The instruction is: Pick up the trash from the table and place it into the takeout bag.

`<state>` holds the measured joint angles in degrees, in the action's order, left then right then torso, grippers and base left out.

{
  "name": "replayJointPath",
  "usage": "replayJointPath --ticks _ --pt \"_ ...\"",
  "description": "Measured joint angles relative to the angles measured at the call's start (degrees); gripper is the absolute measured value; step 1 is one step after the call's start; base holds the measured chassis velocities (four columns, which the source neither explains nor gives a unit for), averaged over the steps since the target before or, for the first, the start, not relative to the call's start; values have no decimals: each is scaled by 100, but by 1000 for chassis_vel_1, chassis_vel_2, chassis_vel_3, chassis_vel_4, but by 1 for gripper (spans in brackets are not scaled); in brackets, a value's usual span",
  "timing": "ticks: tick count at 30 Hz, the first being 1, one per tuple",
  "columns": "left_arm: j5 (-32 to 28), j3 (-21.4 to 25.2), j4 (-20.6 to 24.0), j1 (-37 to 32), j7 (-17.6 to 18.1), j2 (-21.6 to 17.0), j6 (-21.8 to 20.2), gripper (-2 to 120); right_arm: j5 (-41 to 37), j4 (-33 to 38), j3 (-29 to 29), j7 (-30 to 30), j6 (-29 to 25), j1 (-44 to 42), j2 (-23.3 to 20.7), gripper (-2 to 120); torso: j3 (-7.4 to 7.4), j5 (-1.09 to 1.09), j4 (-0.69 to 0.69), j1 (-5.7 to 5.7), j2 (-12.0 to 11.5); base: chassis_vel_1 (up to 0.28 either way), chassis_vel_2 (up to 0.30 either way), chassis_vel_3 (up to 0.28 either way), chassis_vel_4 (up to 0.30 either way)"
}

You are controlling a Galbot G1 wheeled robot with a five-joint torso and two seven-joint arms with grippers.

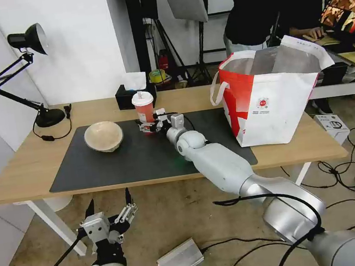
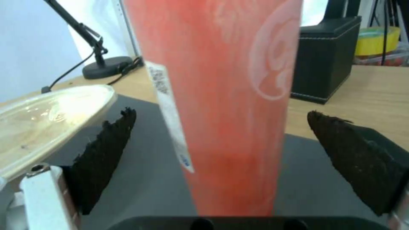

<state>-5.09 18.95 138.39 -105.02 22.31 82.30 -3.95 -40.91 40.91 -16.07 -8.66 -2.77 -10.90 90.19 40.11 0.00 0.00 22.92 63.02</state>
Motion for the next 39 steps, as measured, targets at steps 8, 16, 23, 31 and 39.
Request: replayJointPath --ticks 8,16,23,31,39 --pt "-1 -23 -19 24 0 -20 0 100 30 -114 67 -23 -62 71 4 100 0 0 0 0 0 0 0 0 0" --pt "-7 -64 -42 64 0 -49 1 100 36 -169 103 -74 -103 129 8 100 0 0 0 0 0 0 0 0 0" --pt "-9 -107 -78 96 0 -47 2 100 36 -218 103 -213 -198 142 11 100 0 0 0 0 0 0 0 0 0" --pt "-1 -145 -92 88 0 -30 9 100 36 -285 109 -310 -262 91 13 79 0 0 0 0 0 0 0 0 0" --pt "32 -192 -113 86 0 4 18 100 36 -262 92 -348 -293 37 14 47 0 0 0 0 0 0 0 0 0"
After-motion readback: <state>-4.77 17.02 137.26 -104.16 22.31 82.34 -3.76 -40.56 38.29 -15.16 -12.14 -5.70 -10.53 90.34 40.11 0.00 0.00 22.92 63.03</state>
